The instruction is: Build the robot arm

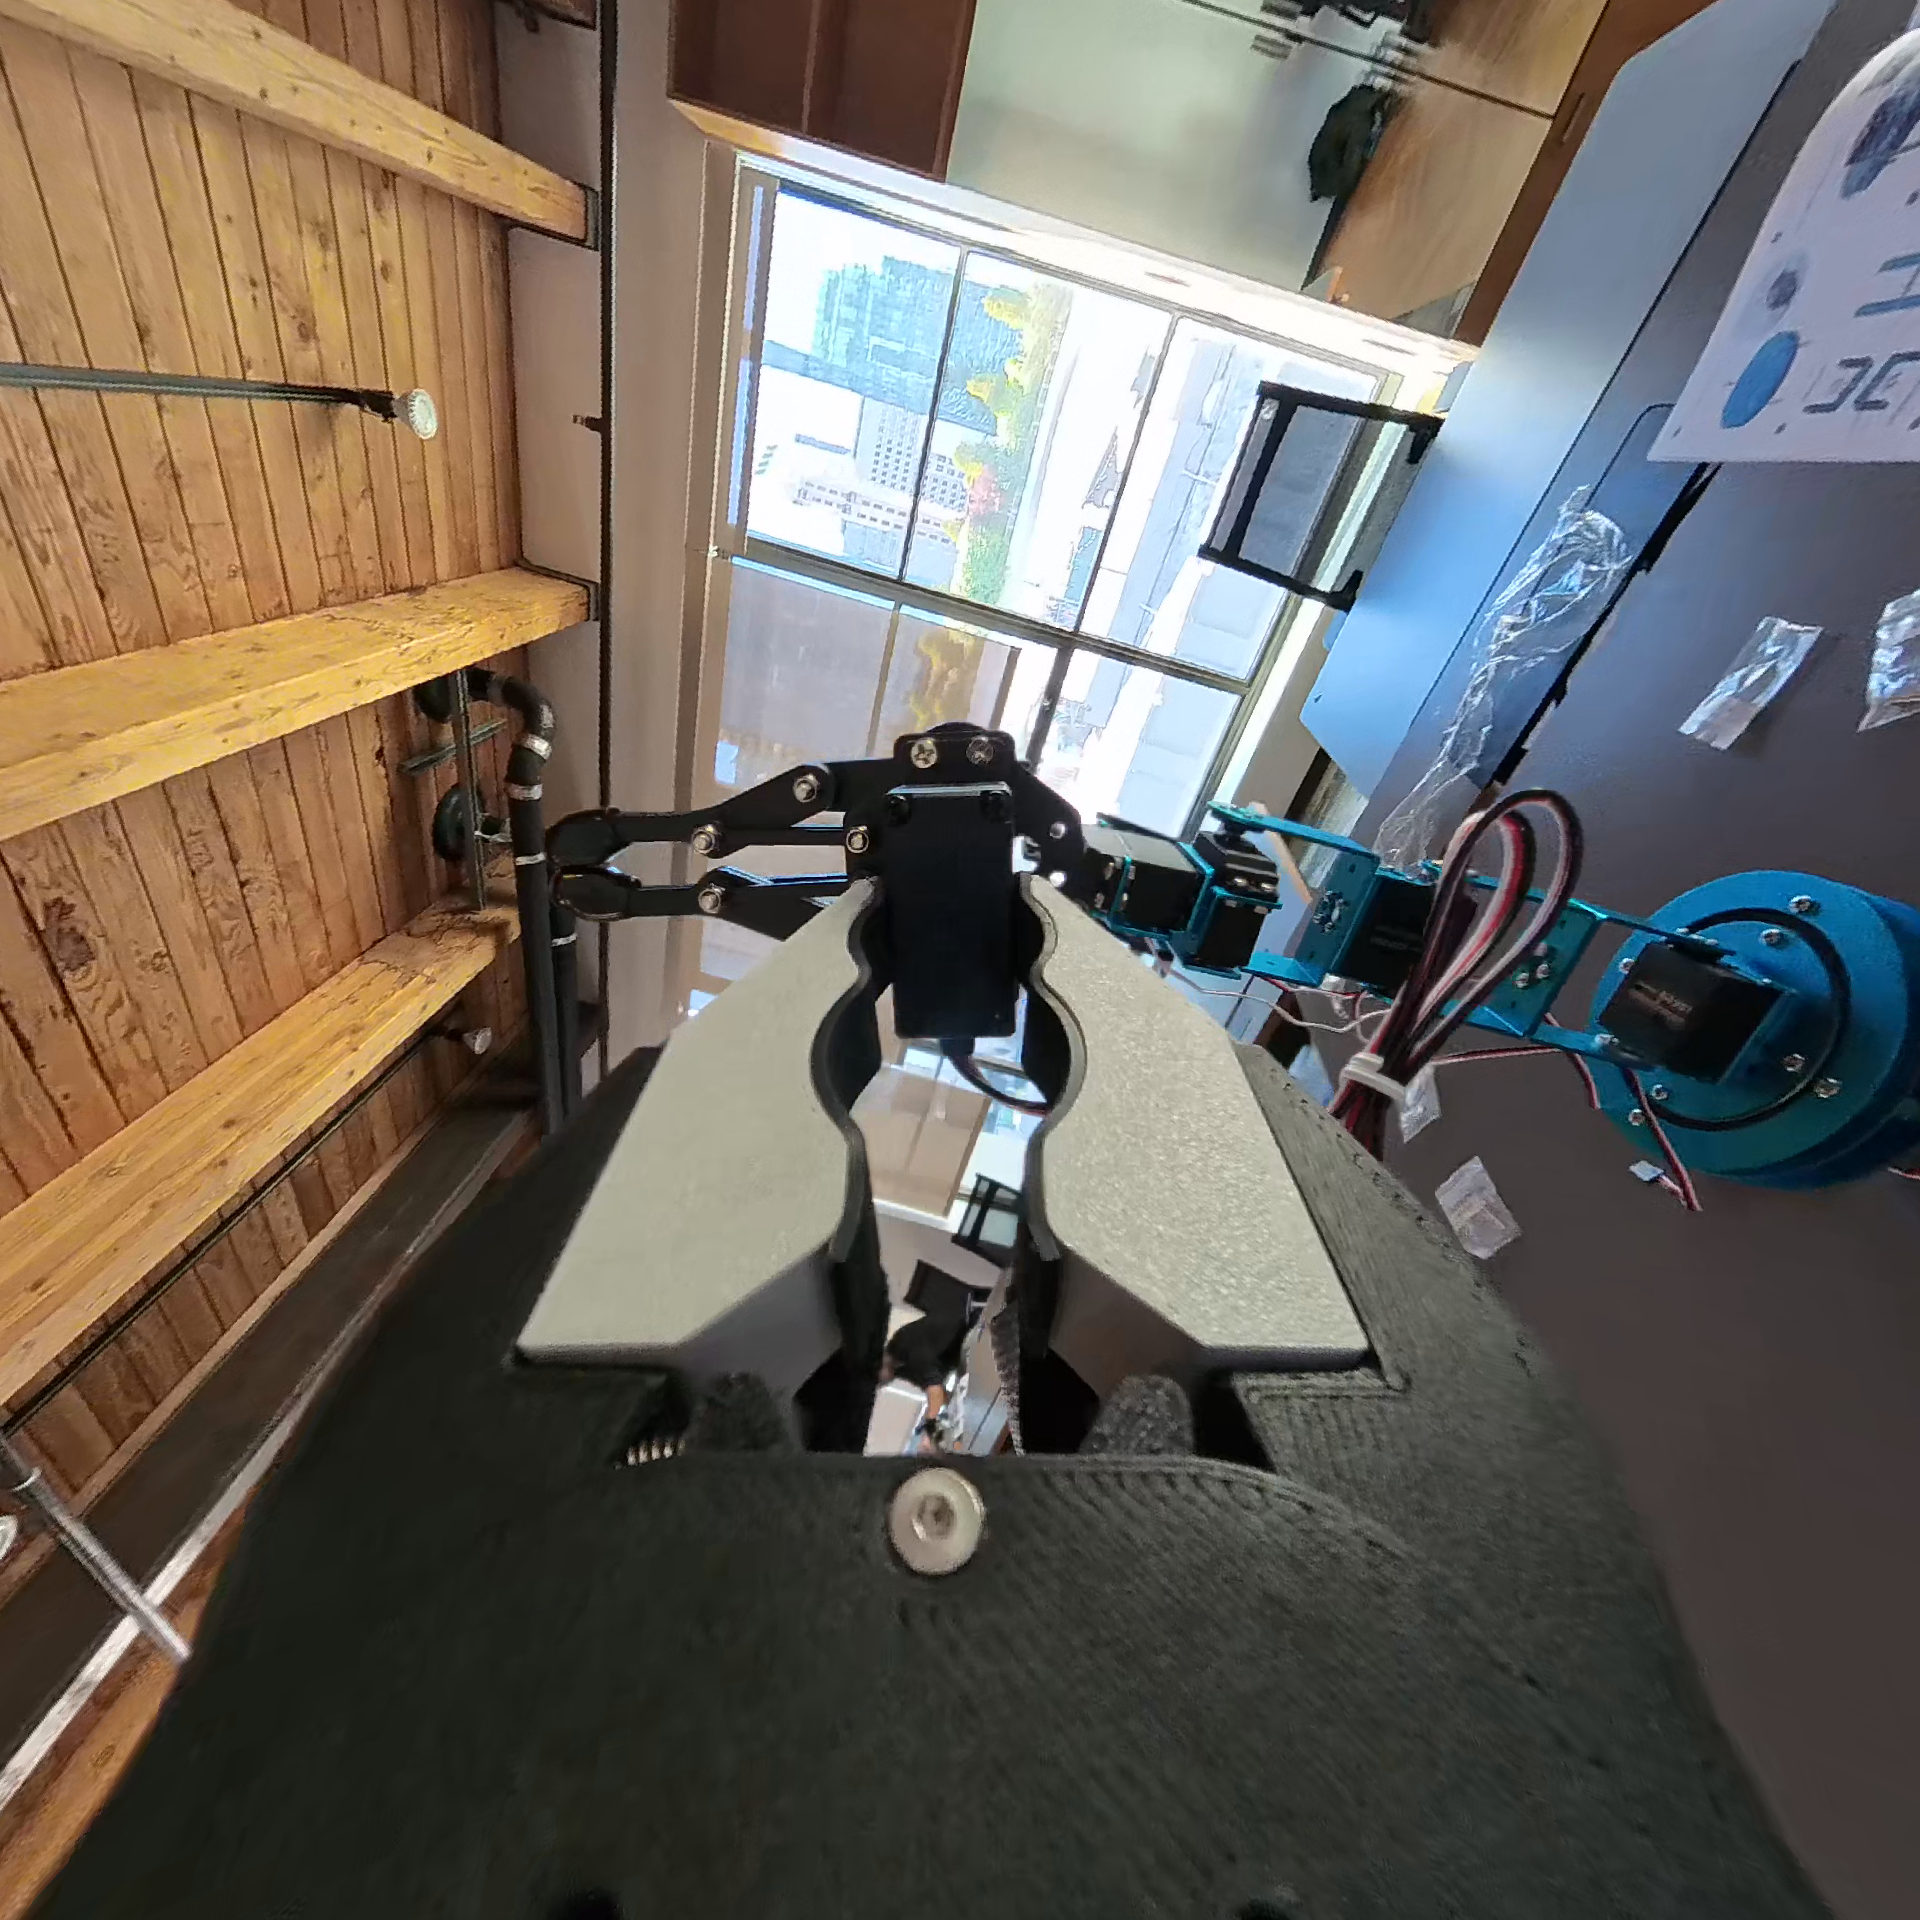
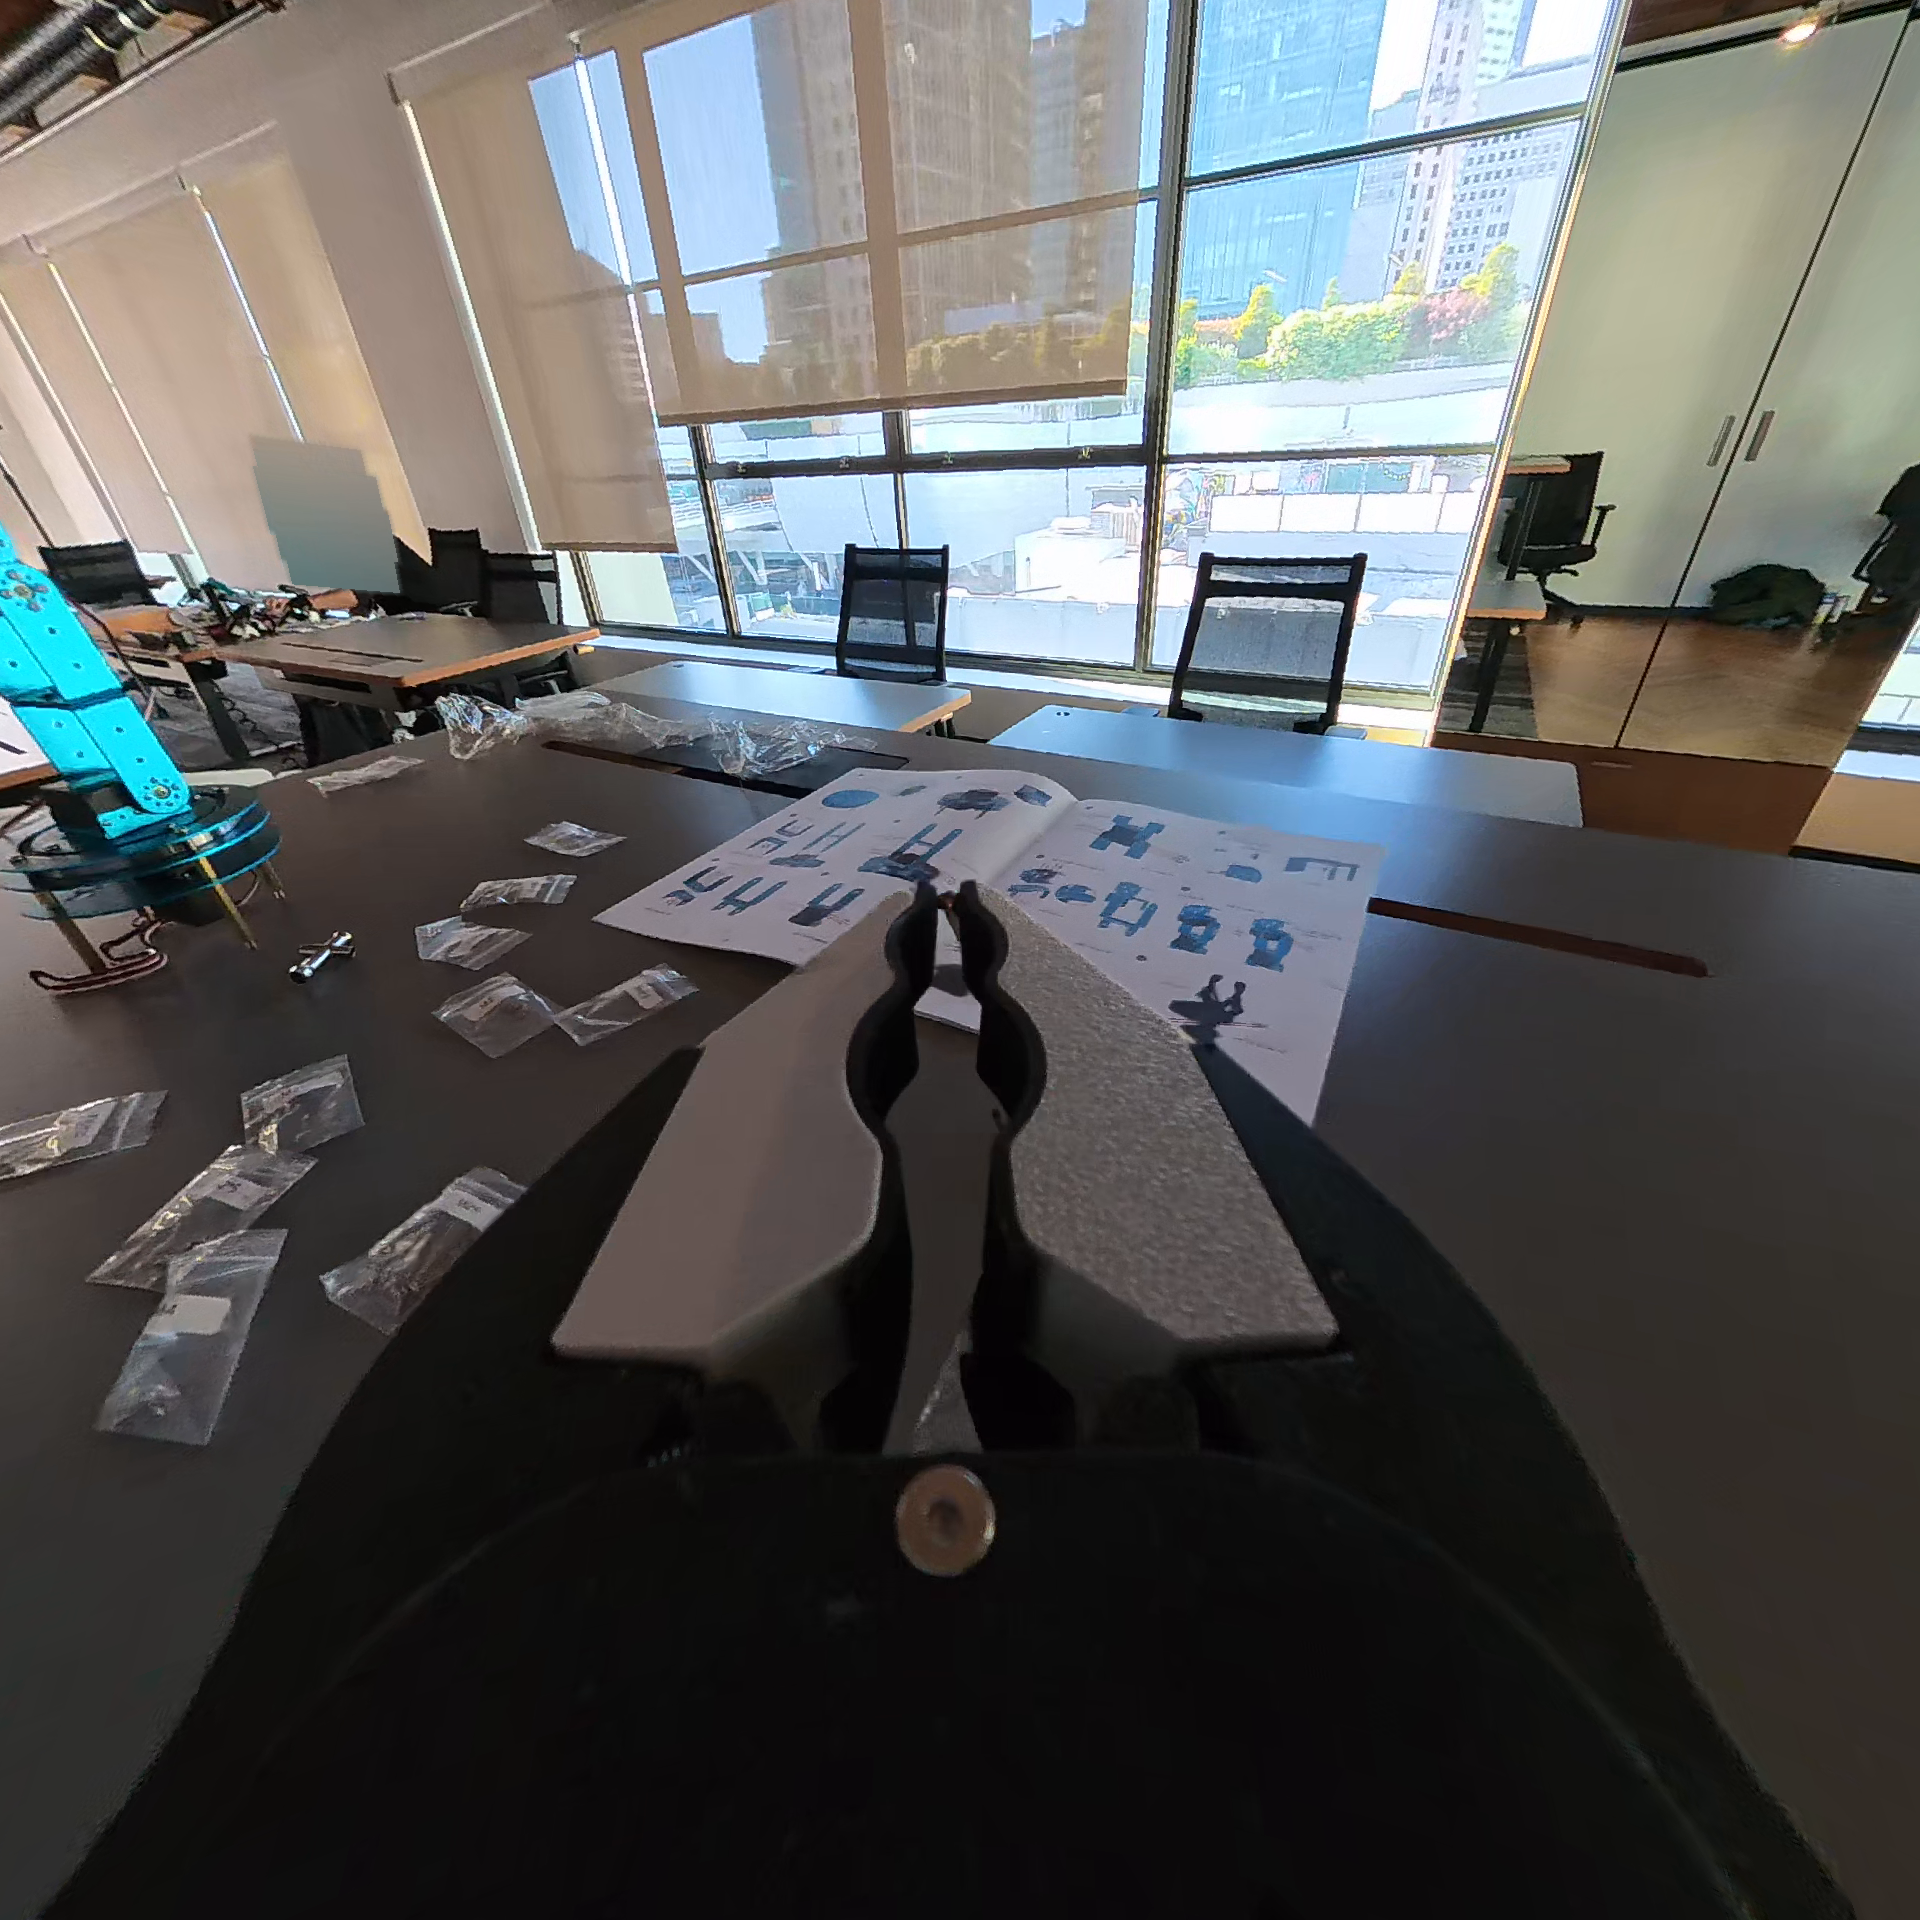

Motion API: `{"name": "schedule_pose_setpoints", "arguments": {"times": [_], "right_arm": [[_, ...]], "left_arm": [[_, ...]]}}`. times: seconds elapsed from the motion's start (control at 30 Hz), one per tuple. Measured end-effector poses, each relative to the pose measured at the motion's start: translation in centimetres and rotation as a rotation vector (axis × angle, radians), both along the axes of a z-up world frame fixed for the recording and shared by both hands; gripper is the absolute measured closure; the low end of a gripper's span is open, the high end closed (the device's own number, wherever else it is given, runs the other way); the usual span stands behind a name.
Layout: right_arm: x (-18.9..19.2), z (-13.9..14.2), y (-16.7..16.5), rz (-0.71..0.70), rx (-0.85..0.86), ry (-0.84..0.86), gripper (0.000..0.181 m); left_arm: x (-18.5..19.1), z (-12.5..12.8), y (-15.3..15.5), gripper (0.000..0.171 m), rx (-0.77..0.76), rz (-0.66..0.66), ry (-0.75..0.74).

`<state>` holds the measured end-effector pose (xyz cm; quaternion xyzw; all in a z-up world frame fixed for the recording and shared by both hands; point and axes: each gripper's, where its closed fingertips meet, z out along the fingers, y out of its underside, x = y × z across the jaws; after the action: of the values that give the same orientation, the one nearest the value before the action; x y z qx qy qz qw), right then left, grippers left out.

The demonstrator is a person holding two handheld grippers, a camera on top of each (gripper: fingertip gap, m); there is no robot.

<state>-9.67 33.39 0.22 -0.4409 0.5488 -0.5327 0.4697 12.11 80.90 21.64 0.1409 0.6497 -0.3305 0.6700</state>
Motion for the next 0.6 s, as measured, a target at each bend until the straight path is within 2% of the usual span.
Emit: {"name": "schedule_pose_setpoints", "arguments": {"times": [0.1, 0.23, 0.47, 0.6], "right_arm": [[-1.3, 0.0, -1.9, -0.007, -0.022, 0.013, 0.178], [-4.2, 0.0, -6.6, -0.021, -0.043, 0.008, 0.178], [-8.7, -2.2, -17.0, -0.028, -0.082, 0.075, 0.178], [-9.2, -3.2, -20.8, 0.016, -0.089, 0.06, 0.178]], "left_arm": [[-0.6, 0.2, -1.5, 0.15, -0.003, 0.023, -0.013], [-2.7, 0.5, -5.3, 0.15, 0.003, 0.046, -0.025], [-7.2, 0.0, -15.0, 0.15, 0.037, 0.085, -0.011], [-9.5, -1.5, -20.1, 0.15, 0.041, 0.075, 0.003]]}}
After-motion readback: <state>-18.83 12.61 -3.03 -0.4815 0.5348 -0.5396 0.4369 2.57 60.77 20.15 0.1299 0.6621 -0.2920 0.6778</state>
